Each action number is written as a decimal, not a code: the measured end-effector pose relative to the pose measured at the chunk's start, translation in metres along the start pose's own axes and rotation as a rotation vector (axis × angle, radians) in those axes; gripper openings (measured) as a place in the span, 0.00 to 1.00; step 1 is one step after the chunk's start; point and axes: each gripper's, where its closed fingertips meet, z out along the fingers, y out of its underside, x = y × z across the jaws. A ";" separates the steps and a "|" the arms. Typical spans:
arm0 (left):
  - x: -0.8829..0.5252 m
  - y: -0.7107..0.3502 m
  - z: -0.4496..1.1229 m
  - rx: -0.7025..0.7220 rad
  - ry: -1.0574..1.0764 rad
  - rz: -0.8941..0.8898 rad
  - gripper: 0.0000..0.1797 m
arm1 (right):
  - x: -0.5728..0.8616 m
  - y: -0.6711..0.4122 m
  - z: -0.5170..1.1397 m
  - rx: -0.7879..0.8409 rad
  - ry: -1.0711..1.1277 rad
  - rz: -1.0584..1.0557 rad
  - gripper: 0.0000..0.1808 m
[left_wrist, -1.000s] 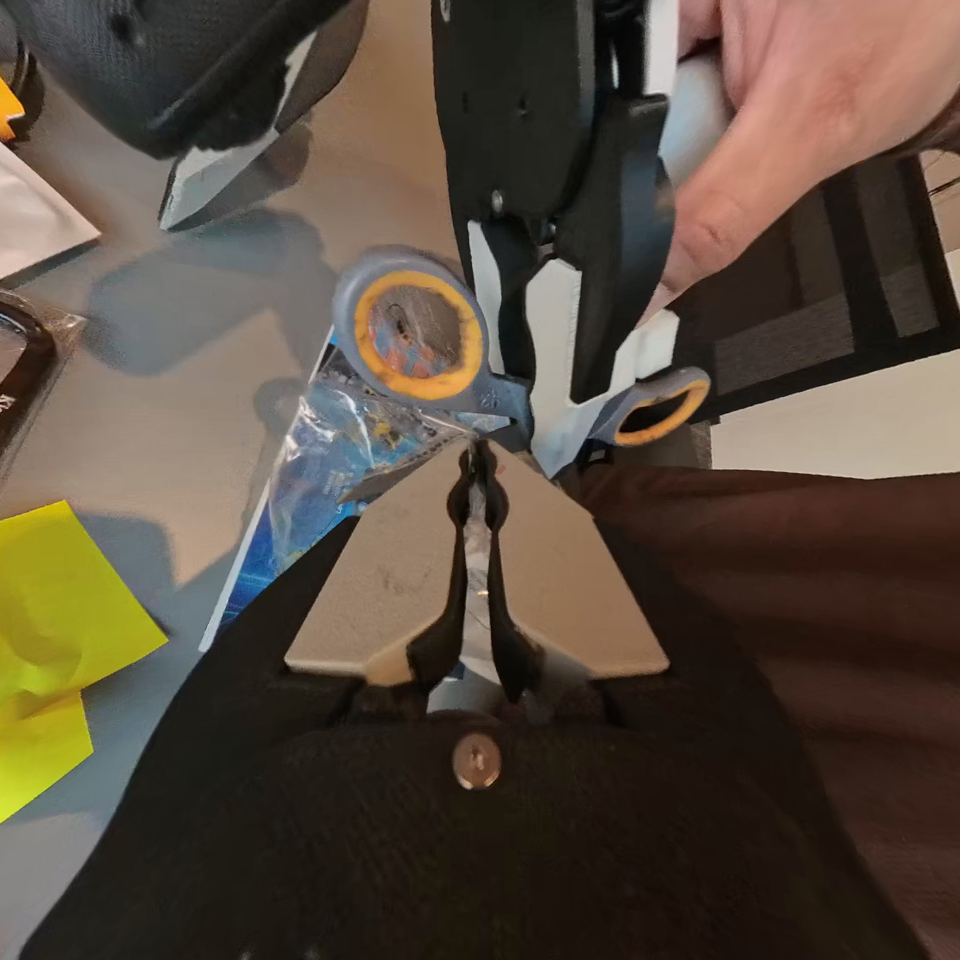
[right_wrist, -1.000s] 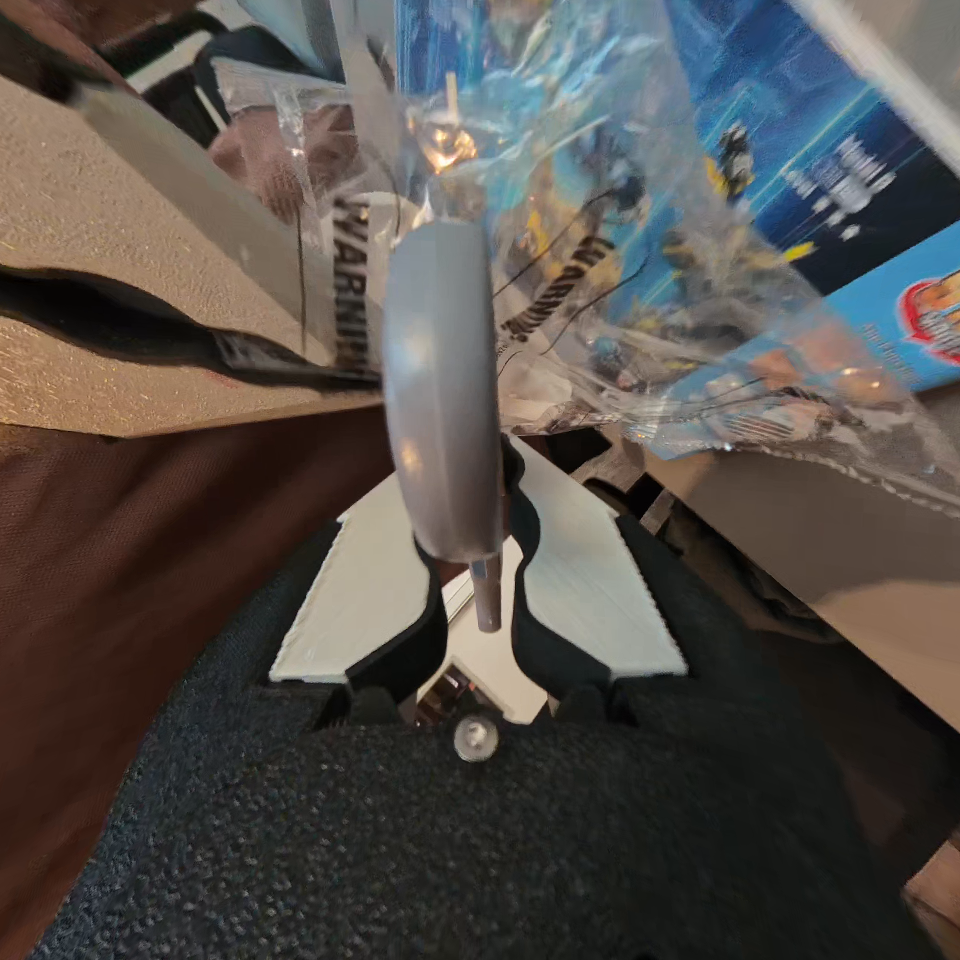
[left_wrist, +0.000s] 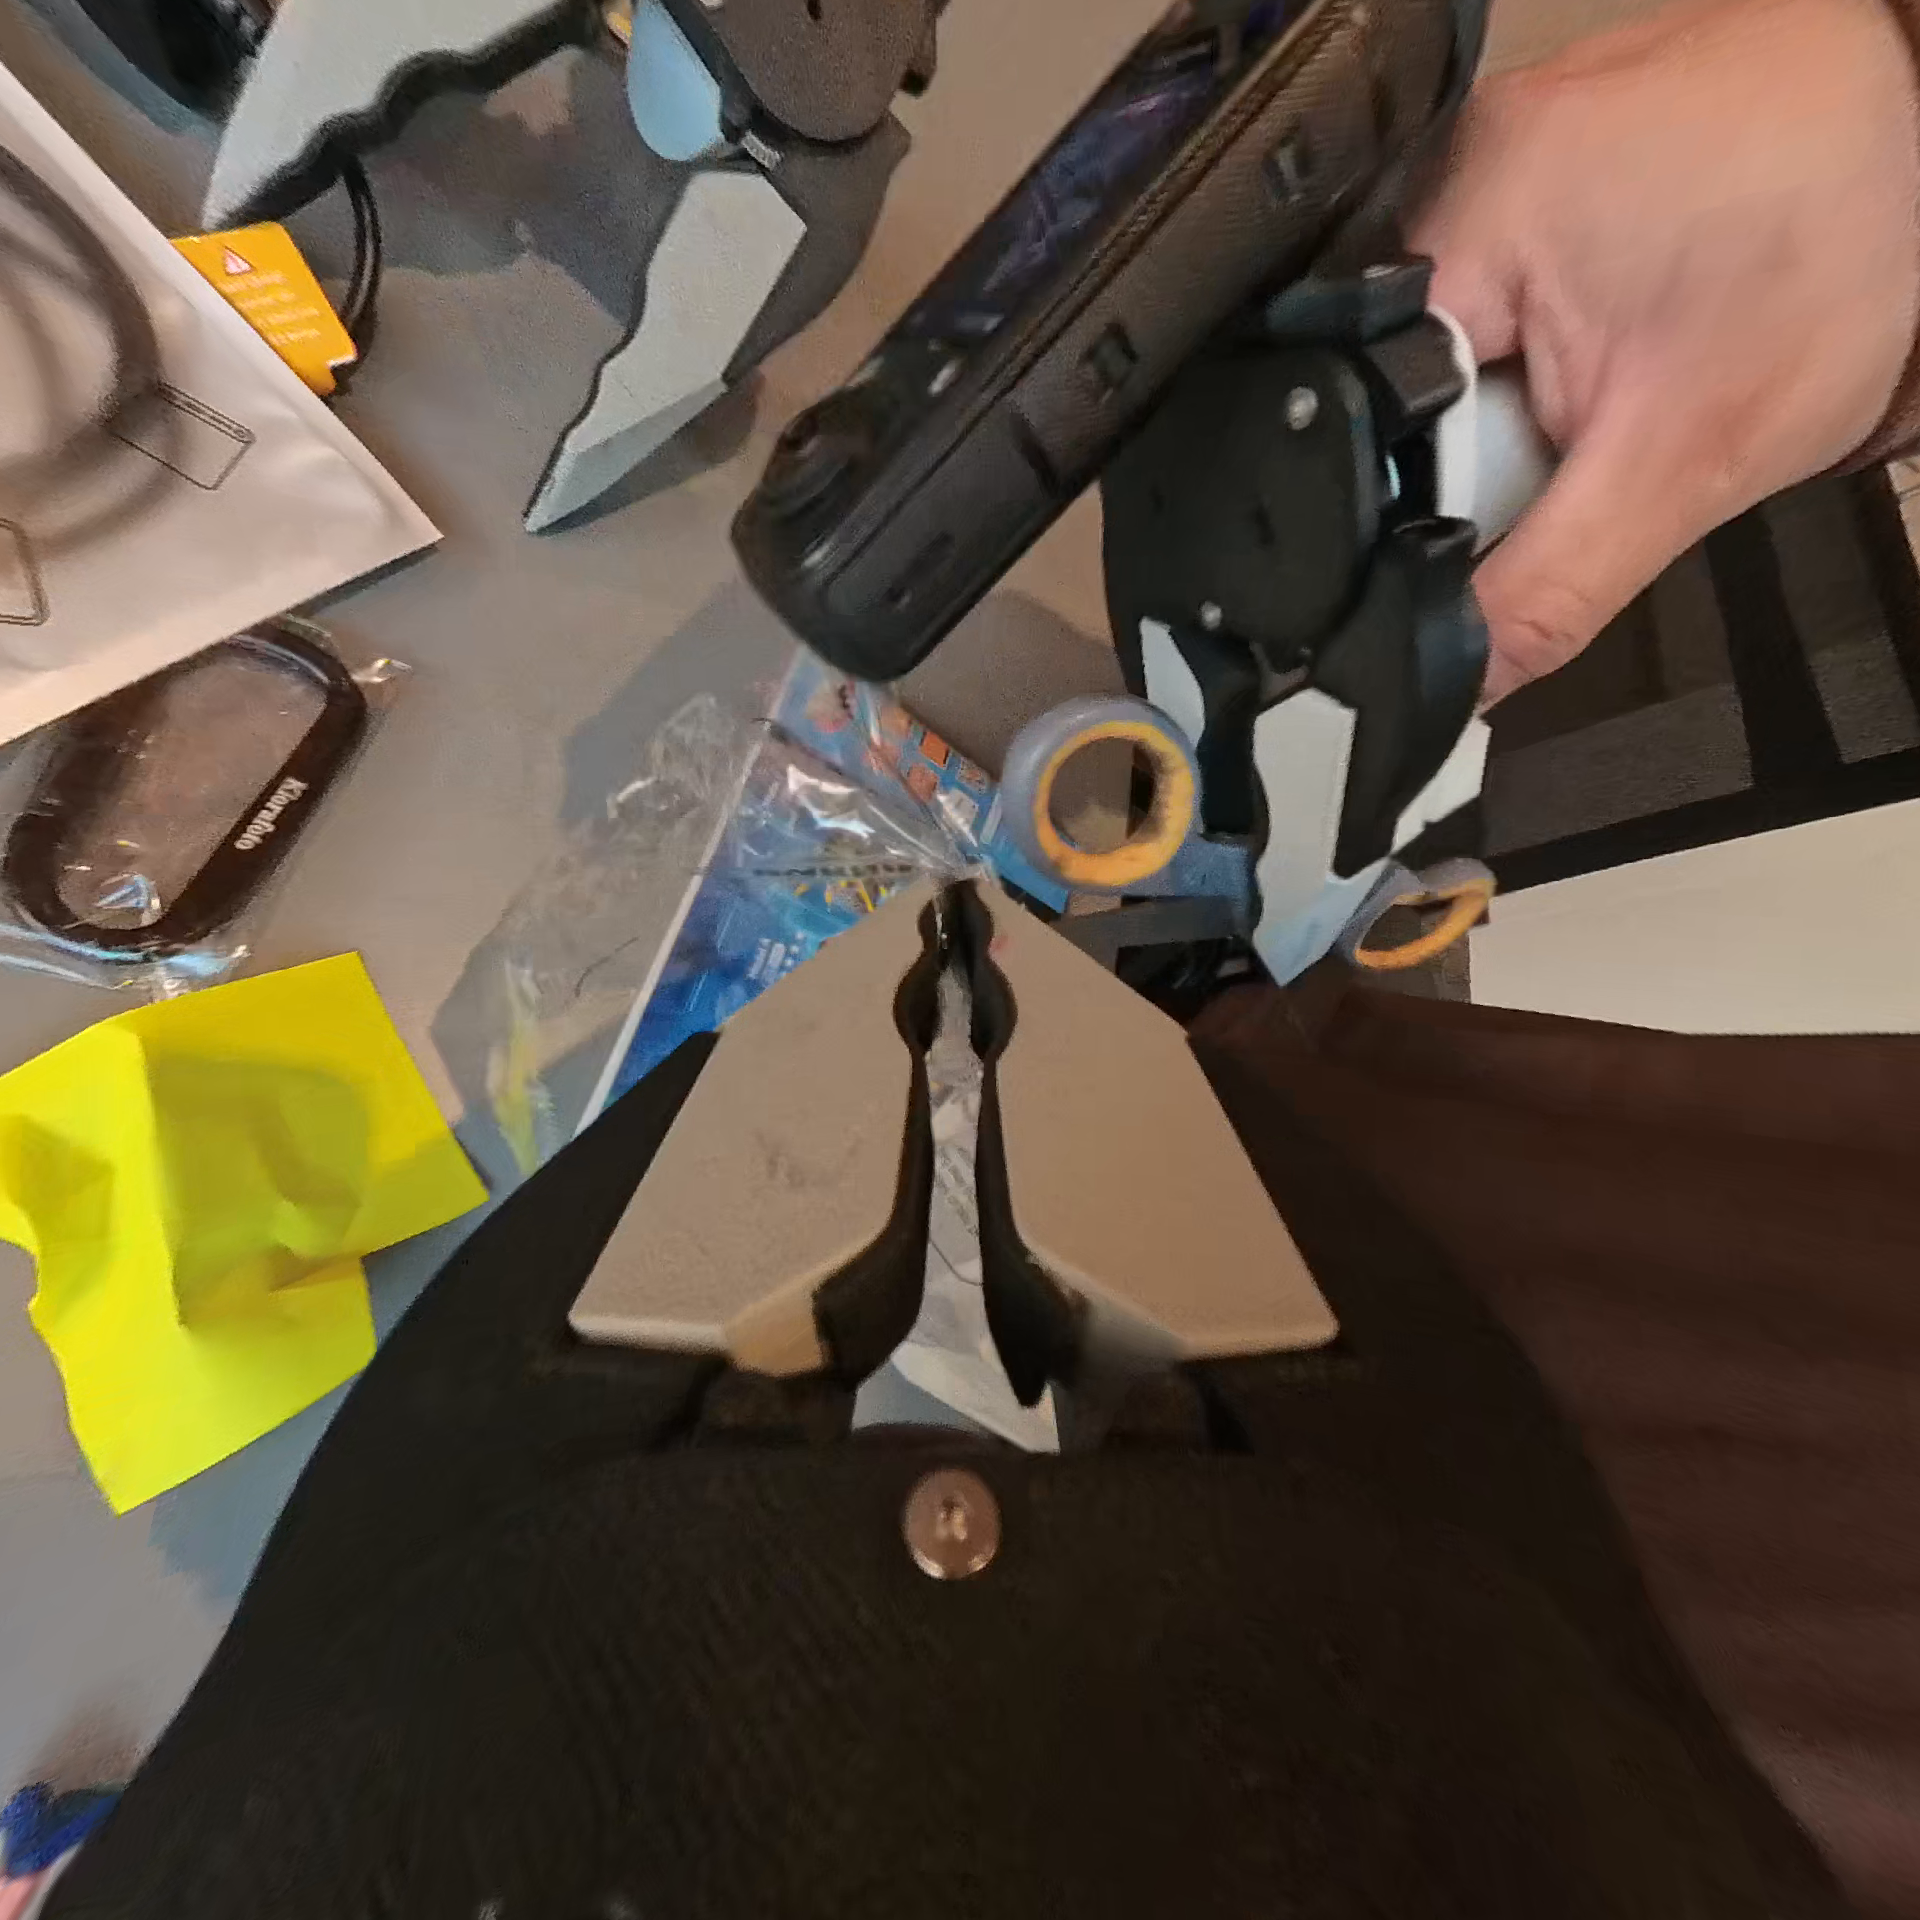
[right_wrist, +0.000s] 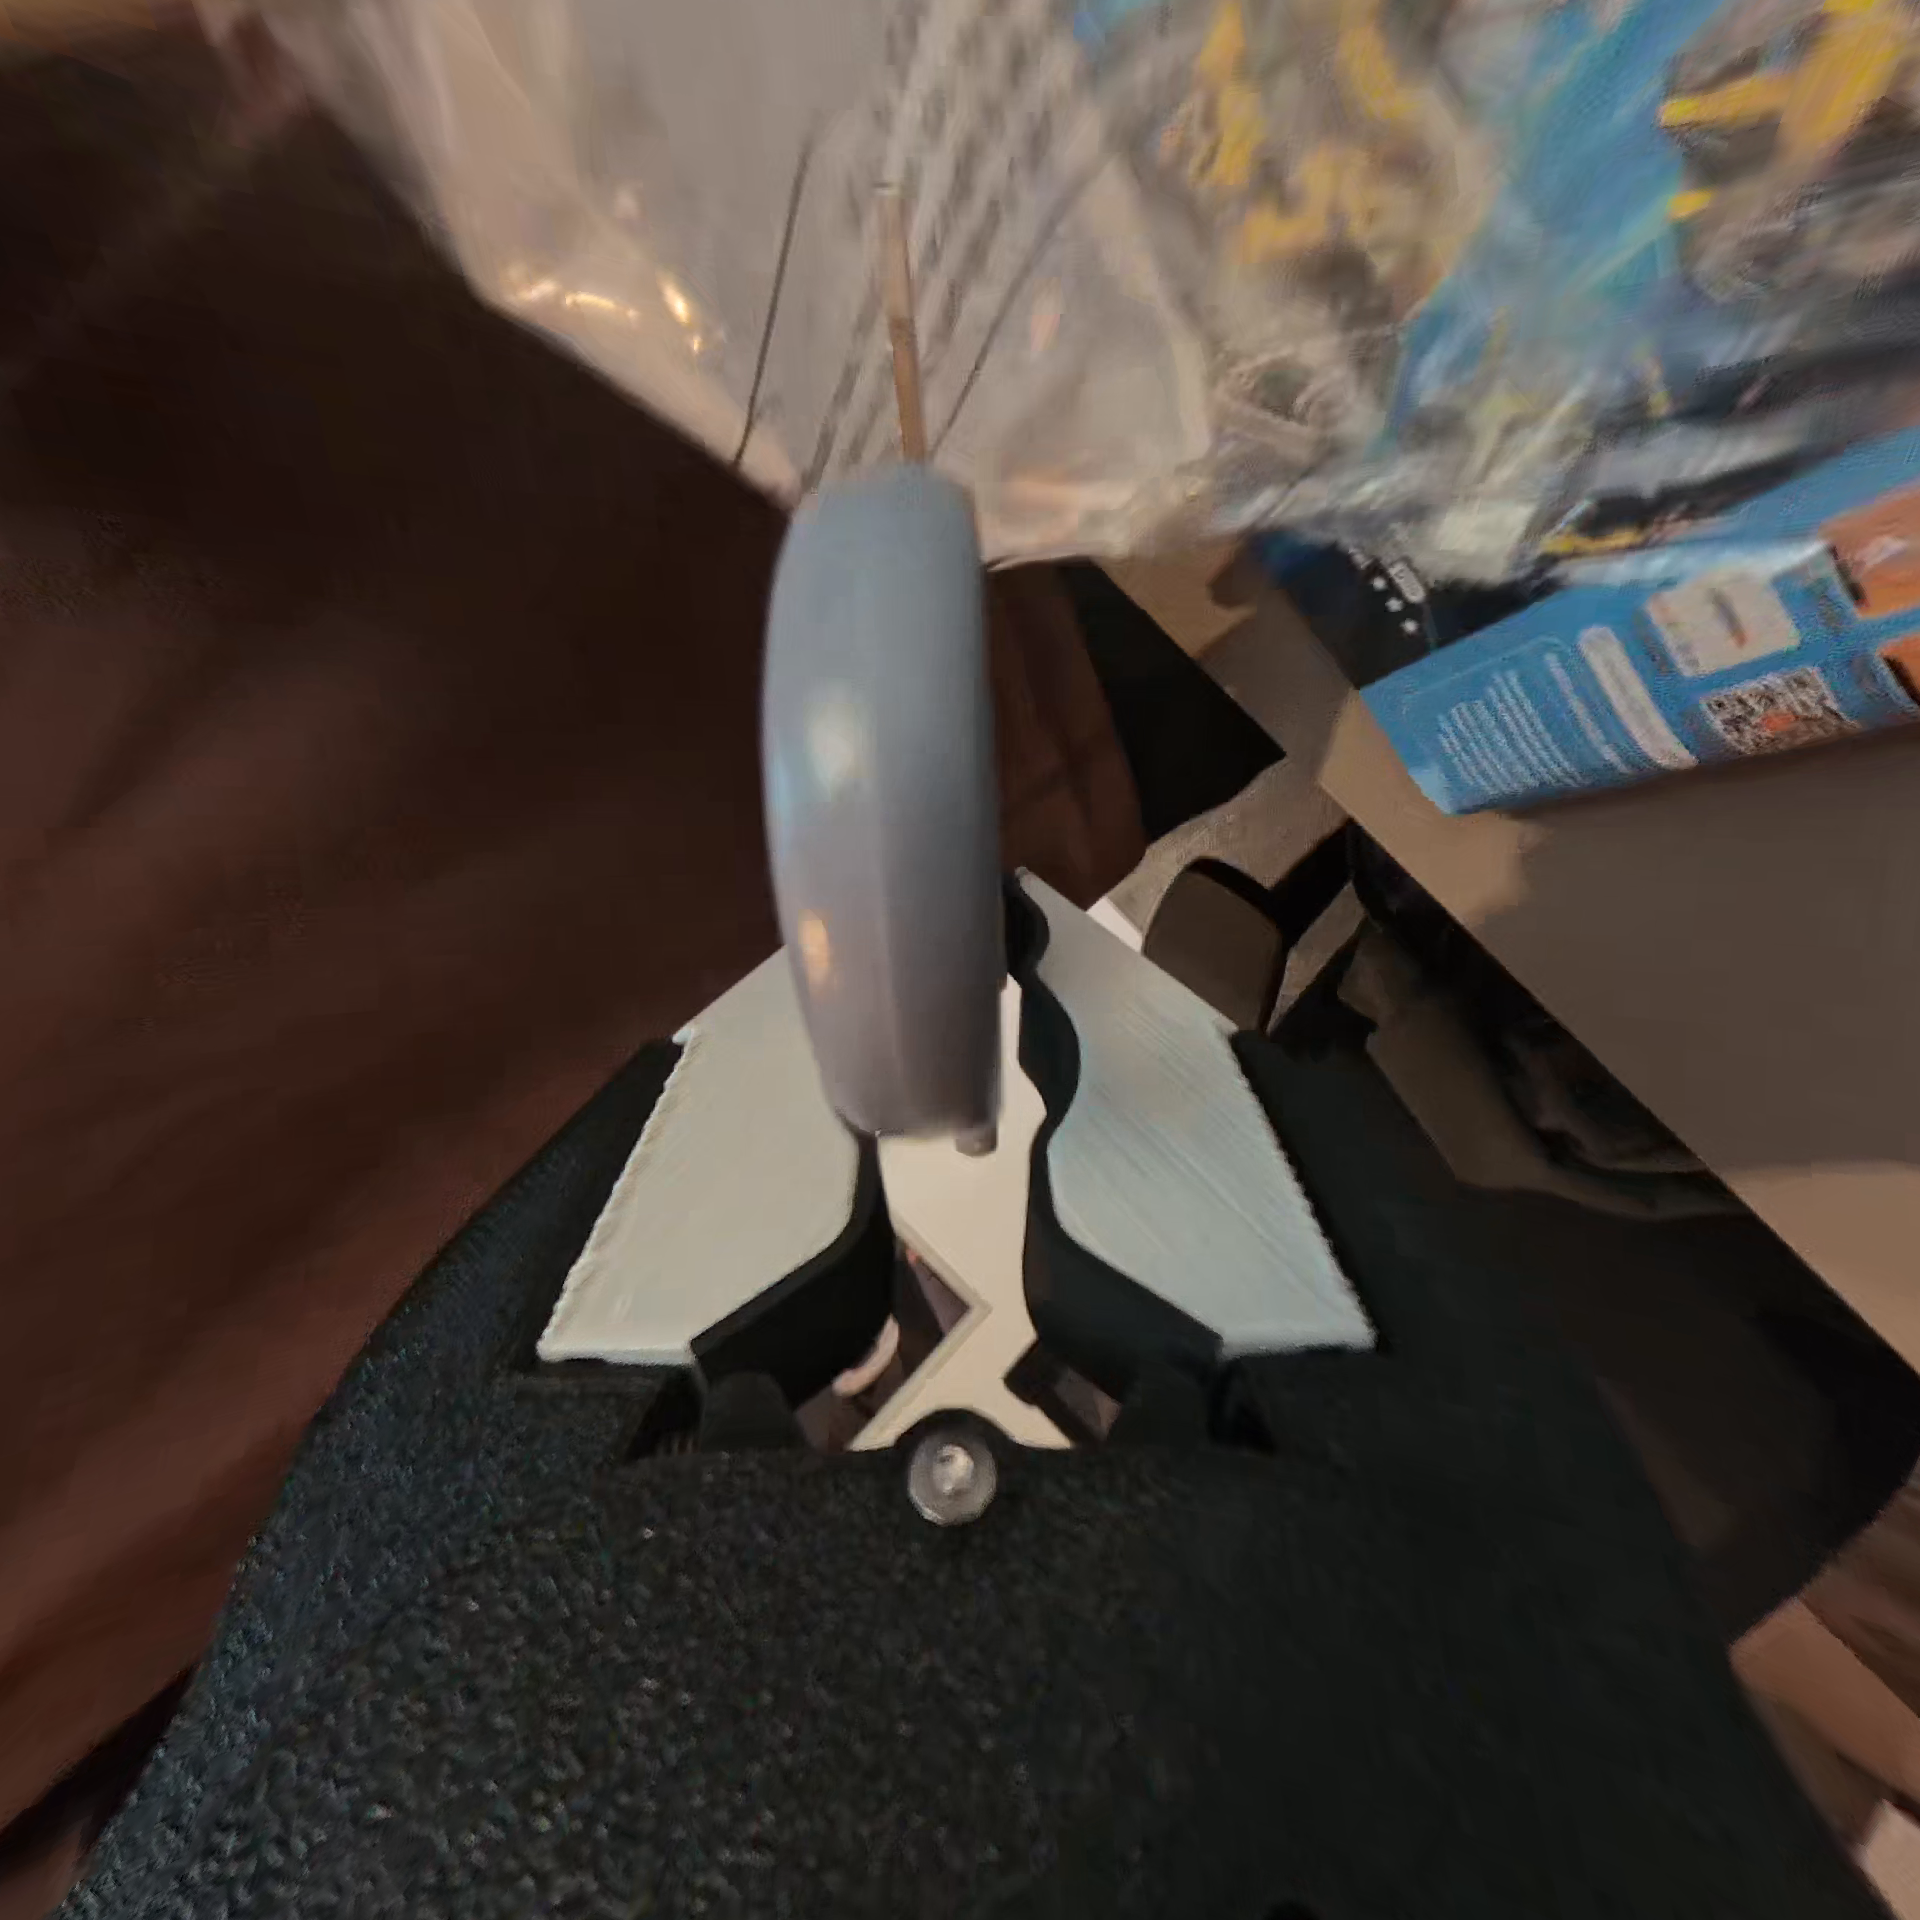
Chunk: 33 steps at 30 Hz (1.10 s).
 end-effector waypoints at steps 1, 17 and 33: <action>-0.002 -0.004 -0.006 0.016 -0.003 -0.013 0.00 | -0.003 -0.002 -0.008 0.057 -0.015 -0.001 0.08; -0.103 -0.055 -0.260 0.387 -0.283 -0.186 0.00 | -0.101 0.009 -0.142 1.030 -0.265 -0.246 0.08; -0.382 0.014 -0.301 0.249 -0.596 -0.589 0.04 | -0.134 0.006 -0.196 1.490 -0.156 -0.215 0.08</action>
